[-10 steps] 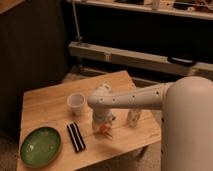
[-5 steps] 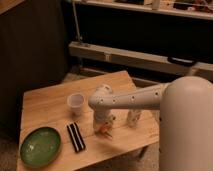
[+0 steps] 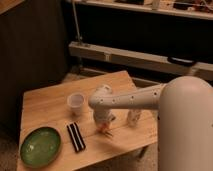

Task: Drag the pepper across the table

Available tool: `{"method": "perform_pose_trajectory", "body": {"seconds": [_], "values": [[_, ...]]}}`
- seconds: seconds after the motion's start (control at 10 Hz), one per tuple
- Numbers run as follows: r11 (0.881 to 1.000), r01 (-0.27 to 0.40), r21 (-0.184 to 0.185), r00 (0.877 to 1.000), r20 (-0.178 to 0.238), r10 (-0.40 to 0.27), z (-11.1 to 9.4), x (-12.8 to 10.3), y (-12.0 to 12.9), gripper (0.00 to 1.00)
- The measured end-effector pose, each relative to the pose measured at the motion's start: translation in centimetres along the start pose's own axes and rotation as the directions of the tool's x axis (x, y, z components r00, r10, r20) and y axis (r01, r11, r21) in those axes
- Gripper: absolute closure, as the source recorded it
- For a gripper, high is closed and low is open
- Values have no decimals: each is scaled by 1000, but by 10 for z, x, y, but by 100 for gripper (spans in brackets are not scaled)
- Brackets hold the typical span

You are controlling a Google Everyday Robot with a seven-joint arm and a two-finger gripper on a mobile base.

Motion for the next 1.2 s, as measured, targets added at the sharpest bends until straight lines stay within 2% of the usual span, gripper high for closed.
{"method": "perform_pose_trajectory", "body": {"seconds": [0.8,1.2], "values": [[999,34,12,999,-14,-33,0,18,-14,66],[999,47,19,998,-44,-46,-7,40,-19,66]]}}
